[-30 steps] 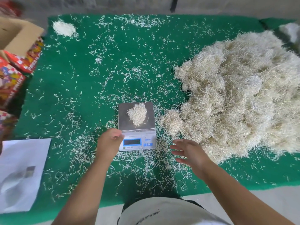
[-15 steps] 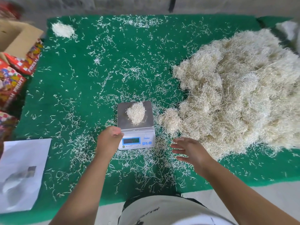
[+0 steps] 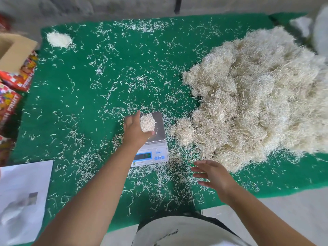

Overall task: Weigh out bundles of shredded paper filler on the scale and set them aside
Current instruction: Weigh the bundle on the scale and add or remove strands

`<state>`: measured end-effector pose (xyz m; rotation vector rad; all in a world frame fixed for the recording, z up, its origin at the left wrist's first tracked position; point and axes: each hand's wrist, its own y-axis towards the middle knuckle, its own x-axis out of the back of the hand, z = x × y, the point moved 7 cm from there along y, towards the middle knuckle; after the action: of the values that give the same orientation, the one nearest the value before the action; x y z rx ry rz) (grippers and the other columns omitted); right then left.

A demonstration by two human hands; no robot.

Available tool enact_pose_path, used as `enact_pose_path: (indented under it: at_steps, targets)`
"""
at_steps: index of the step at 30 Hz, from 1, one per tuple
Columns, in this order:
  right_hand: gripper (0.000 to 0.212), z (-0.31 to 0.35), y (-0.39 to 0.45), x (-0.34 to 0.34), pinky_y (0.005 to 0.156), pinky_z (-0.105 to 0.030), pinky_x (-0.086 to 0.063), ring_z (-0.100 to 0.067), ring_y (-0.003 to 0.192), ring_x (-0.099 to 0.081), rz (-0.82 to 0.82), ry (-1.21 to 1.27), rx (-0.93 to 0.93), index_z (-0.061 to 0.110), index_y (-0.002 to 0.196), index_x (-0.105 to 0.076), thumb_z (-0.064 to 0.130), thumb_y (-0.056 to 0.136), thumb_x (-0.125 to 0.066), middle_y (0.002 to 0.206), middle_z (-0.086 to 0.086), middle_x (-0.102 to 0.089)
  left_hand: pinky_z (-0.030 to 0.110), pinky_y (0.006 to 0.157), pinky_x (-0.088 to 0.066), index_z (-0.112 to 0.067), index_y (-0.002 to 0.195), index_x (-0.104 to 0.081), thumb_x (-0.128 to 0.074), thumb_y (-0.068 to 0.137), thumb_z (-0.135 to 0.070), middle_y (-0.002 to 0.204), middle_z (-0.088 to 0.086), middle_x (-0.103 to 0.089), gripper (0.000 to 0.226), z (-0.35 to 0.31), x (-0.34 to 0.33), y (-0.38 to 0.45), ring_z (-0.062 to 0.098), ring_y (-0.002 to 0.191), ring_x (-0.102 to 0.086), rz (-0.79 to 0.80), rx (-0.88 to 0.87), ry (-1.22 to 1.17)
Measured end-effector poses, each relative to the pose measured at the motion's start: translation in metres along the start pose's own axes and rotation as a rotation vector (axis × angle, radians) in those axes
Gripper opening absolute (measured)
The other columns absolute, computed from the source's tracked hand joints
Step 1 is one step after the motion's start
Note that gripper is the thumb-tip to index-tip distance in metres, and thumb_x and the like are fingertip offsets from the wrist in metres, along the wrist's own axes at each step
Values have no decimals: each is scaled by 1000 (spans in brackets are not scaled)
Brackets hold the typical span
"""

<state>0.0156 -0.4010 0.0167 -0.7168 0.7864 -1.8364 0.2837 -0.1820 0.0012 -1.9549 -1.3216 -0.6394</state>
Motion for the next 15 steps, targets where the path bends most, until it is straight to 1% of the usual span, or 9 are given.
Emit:
enact_pose_path:
  at_steps: [2, 5, 7, 9, 10, 11, 12, 14, 15]
  targets:
    - [21, 0, -2, 2, 86, -39, -61, -16, 99, -78, -3, 2, 5, 20, 120, -71, 33, 106, -62, 105, 6, -81, 53, 119, -28, -35, 163, -21, -85, 80, -47, 160, 11, -29, 105, -1, -17, 10, 37, 150, -23, 78, 8, 107]
    - [20, 0, -6, 3, 85, -38, -61, -14, 98, -78, -10, 1, 16, 20, 120, -71, 32, 107, -61, 105, 8, -81, 46, 108, -40, -35, 152, -42, -84, 83, -40, 149, 16, -44, 81, -5, -39, 12, 38, 139, -40, 163, 36, 199]
    - [19, 1, -8, 2, 83, -35, -60, -13, 97, -78, -15, 11, 23, 21, 119, -71, 30, 107, -60, 104, 9, -81, 35, 86, -50, -29, 143, -52, -82, 86, -25, 138, 14, -51, 64, -13, -47, 3, 28, 114, -56, 192, 20, 201]
    - [16, 5, -11, 2, 82, -34, -60, -10, 95, -77, -16, 8, 43, 23, 118, -71, 29, 108, -59, 104, 10, -81, 26, 56, -42, -26, 139, -54, -76, 87, -13, 122, 9, -59, 58, -23, -55, -13, 12, 77, -58, 245, -11, 93]
    - [15, 9, -13, 2, 83, -35, -60, -9, 93, -77, -20, 0, 62, 25, 117, -70, 29, 107, -59, 104, 10, -81, 24, 48, -38, -28, 138, -54, -73, 86, -10, 111, 6, -62, 58, -28, -59, -24, 8, 62, -55, 300, -2, -26]
    - [15, 13, -14, 2, 83, -35, -60, -9, 91, -77, -29, -13, 89, 26, 117, -69, 32, 107, -60, 103, 10, -80, 22, 46, -37, -34, 135, -55, -72, 84, -10, 100, 1, -64, 59, -34, -61, -37, 6, 53, -52, 370, 14, -146]
    - [15, 19, -16, 2, 82, -35, -60, -9, 88, -77, -39, -30, 121, 29, 117, -69, 36, 106, -61, 102, 10, -80, 22, 47, -38, -44, 130, -56, -71, 82, -11, 98, -6, -63, 60, -41, -62, -52, 7, 52, -50, 438, 16, -233]
    - [24, 32, -20, 0, 78, -34, -60, -10, 84, -77, -59, -82, 188, 36, 121, -65, 49, 101, -64, 97, 14, -79, 25, 55, -41, -57, 124, -54, -73, 77, -16, 118, -18, -59, 65, -56, -64, -80, 6, 62, -50, 544, -22, -314]
    - [31, 37, -21, -1, 76, -33, -60, -10, 82, -77, -56, -104, 216, 39, 123, -63, 57, 97, -66, 96, 16, -79, 25, 60, -42, -61, 126, -52, -74, 76, -18, 129, -20, -54, 70, -61, -64, -92, 2, 68, -48, 579, -41, -336]
